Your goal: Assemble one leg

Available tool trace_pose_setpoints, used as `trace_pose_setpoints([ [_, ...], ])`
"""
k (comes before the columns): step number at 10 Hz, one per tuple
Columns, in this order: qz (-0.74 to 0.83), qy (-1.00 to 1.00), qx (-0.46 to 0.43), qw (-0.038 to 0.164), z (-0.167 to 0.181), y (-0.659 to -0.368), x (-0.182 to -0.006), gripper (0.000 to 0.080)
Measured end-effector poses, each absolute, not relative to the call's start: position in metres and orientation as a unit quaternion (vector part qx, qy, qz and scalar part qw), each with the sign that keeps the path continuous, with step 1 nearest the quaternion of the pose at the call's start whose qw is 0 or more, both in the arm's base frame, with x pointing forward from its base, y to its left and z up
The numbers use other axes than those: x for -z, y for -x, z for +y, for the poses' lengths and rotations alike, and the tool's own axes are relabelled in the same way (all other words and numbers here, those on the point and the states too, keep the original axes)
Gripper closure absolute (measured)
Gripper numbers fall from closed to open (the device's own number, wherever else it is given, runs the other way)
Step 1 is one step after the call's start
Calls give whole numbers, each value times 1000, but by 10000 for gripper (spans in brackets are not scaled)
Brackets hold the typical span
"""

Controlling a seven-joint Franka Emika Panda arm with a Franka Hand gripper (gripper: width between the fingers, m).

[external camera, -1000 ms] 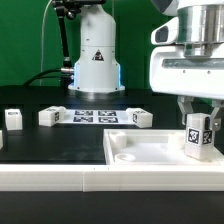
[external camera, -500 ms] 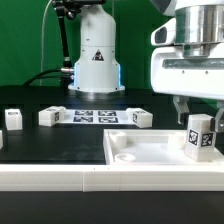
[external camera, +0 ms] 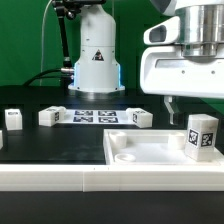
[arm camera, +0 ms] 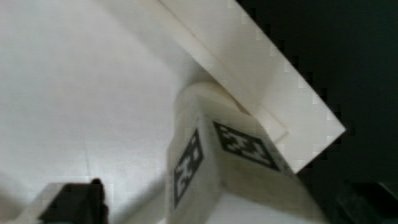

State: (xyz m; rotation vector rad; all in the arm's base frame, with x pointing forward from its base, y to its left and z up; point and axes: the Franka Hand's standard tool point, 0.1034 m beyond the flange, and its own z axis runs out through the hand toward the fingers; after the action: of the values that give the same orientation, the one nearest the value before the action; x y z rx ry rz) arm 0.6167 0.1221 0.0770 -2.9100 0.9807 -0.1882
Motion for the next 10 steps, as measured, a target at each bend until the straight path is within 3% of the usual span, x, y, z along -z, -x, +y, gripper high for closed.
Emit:
trace_pose_setpoints([
  [10, -93, 995, 42, -4, 120, -620, -77, 150],
])
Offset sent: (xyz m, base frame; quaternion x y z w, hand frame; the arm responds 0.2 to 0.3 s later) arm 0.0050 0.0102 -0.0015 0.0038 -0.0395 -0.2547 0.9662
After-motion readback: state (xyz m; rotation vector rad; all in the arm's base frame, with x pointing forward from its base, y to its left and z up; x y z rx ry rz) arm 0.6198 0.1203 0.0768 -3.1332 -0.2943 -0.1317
